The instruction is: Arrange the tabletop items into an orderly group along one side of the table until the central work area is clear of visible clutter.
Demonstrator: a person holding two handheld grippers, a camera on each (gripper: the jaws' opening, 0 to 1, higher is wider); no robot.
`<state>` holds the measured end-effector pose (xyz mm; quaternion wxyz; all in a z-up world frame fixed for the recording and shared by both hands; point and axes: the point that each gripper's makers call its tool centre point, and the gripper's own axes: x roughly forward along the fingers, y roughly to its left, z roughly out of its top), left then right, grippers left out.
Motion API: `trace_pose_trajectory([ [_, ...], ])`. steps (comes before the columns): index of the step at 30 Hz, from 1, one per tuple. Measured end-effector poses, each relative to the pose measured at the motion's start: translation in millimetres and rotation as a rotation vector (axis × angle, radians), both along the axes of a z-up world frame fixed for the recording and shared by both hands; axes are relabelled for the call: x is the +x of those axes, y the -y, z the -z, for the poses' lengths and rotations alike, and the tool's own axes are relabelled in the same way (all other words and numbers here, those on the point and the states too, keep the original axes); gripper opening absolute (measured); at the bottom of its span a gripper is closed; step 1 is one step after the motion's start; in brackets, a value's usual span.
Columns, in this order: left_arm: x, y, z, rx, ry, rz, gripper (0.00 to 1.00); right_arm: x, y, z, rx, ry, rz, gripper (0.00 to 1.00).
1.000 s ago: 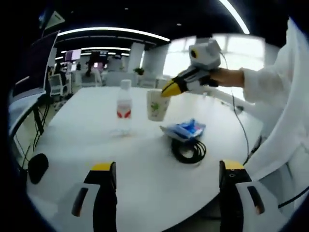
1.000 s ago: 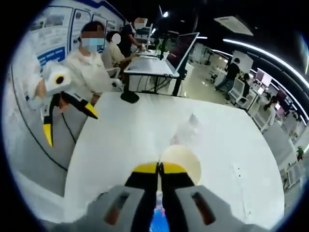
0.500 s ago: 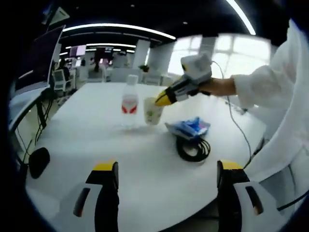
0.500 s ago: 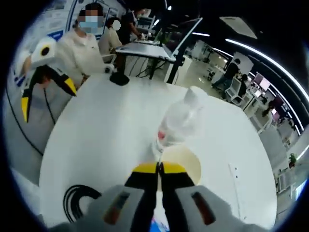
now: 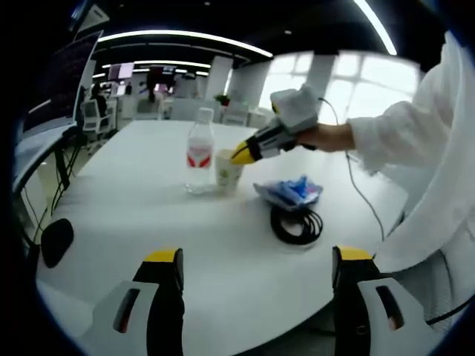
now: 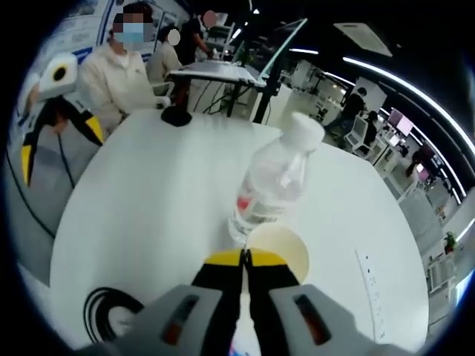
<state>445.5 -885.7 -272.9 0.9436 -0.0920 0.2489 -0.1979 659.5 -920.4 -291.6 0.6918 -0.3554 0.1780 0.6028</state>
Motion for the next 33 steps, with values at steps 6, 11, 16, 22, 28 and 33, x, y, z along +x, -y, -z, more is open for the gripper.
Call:
trace_pose_trajectory([
  [6, -1.1, 2.4, 1.9, 0.007, -0.007, 0.012, 0.78, -0.2, 0.2, 4.0, -0.002, -0.008, 0.004, 0.00],
  [11, -1.0, 1.8, 2.3, 0.007, -0.009, 0.008, 0.78, 1.7, -0.9, 4.0, 0.003, -0.009, 0.012, 0.00],
  [16, -0.9, 1.1, 2.5, 0.007, -0.010, 0.005, 0.78, 2.2, -3.0, 4.1, 0.018, -0.025, 0.027, 0.00],
  [22, -1.3, 0.7, 4.1, 0.009, -0.018, 0.006, 0.78, 0.7, -4.4, -0.1, 0.044, -0.058, 0.077, 0.17],
  [28, -0.1, -0.1, 5.4, 0.003, -0.019, 0.005, 0.79, 0.3, -3.3, -21.4, 0.101, -0.035, 0.108, 0.40],
  [33, -0.4, 1.8, 5.1, 0.004, -0.019, 0.012, 0.79, -0.4, 6.0, -26.8, 0.101, -0.042, 0.137, 0.49],
])
